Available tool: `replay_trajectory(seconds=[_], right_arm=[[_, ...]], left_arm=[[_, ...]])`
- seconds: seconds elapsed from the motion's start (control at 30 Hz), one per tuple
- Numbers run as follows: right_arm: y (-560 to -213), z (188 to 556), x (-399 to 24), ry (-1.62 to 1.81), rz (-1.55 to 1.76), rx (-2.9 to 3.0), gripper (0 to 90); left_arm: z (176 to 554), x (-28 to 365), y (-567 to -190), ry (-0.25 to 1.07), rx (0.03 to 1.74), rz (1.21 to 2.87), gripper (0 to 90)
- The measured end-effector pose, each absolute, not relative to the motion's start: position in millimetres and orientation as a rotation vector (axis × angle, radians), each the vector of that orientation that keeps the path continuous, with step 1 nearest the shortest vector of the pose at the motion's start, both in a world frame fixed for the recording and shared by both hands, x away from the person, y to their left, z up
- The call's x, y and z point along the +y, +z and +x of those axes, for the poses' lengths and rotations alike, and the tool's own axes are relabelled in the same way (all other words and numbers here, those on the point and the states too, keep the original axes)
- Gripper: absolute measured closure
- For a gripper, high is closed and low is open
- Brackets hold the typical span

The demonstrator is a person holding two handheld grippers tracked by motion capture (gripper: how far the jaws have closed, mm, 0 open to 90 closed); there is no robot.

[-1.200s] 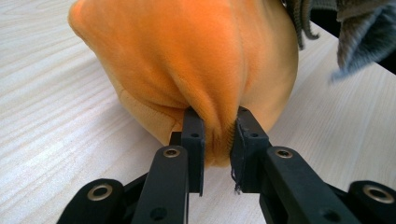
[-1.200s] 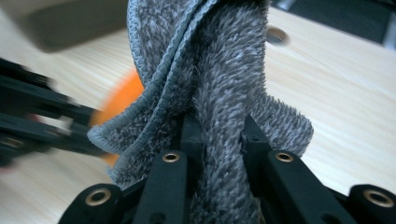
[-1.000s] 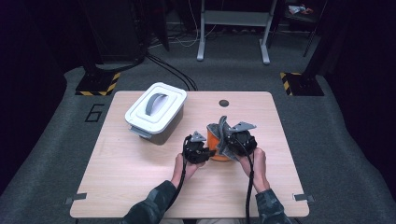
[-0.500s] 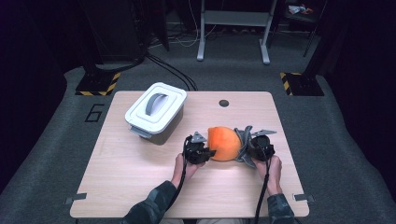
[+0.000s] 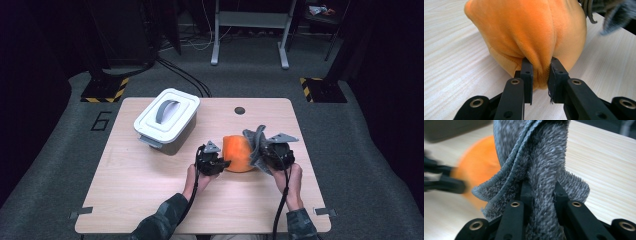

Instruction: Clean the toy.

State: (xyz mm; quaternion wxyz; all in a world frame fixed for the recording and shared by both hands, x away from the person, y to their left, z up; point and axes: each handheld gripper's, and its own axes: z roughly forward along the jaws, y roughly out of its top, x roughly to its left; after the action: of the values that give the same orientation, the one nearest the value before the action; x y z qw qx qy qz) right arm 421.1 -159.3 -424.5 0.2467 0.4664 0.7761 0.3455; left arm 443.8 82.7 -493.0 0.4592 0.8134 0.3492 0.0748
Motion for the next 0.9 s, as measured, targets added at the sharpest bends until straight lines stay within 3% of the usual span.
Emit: replay_trajectory(seconds=[0.13,0.27,0.43,0.6,0.9], right_arm=[[-435.4,432.6,-139.5,0.852,1.254,2.178,76.0],[-438.7,441.8,-144.7,0.871,1.302,2.162,76.1],[-439.0,446.5,-146.9,0.86,1.316,2.161,76.1],[-441.2,450.9,-148.5,0.858,1.316,2.169,76.2],[-443.0,451.7,-156.2,0.899,1.343,2.156,76.1]], left_arm=[[445.2,85.2,-492.7,0.177,0.847,1.994,68.1],[442.1,92.1,-491.7,0.229,0.811,1.97,48.9],[437.5,93.4,-496.6,0.316,0.78,1.997,37.2],[436.9,79.0,-501.4,0.413,0.74,2.063,42.2],[437.1,72.3,-500.0,0.449,0.743,2.029,74.7]])
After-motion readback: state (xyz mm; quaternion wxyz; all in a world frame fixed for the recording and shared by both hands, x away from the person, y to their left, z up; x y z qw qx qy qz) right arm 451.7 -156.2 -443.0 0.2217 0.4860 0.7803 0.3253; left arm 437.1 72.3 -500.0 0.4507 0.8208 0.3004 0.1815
